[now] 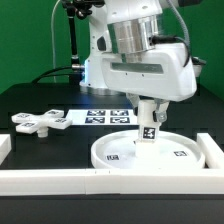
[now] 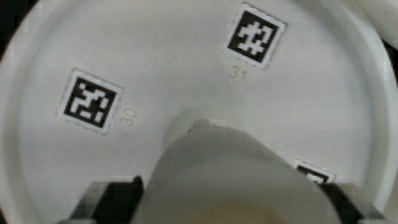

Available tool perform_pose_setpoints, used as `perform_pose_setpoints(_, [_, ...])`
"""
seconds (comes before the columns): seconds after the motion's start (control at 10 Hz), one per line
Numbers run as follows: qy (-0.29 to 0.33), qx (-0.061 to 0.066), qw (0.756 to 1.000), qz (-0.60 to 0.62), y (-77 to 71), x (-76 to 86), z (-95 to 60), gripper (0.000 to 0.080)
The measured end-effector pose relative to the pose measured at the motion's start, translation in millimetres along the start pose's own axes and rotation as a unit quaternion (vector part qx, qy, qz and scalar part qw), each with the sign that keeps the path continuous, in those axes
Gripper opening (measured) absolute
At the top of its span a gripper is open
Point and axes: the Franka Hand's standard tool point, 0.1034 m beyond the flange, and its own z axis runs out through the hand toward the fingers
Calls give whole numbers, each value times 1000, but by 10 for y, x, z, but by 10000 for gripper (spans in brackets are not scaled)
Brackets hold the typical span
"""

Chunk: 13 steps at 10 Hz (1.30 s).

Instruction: Assemble round table

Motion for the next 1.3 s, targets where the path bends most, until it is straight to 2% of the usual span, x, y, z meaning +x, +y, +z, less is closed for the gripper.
perform_pose_setpoints(0.1, [-4, 5, 999, 43, -2, -5, 4, 417])
perform_pose_setpoints(0.3, [-17, 6, 990, 141, 11, -14, 10, 415])
perform_pose_setpoints(0.4, [-26, 1, 982, 187, 7, -18, 0, 415])
perform_pose_setpoints(0.6, [-26, 0, 983, 181, 6, -16, -1, 418])
perform_pose_setpoints(0.7, [-26, 1, 987, 159, 6, -15, -1, 570])
perform_pose_setpoints(0.8, [-21, -1, 994, 105, -7, -5, -12, 570])
perform_pose_setpoints(0.9, [-14, -3, 999, 40, -30, 3, -29, 631])
perform_pose_setpoints(1.0, [-11, 0, 1000, -23, -31, 18, -30, 645])
perform_pose_setpoints(1.3, [-11, 1, 992, -123, -26, 23, -28, 649])
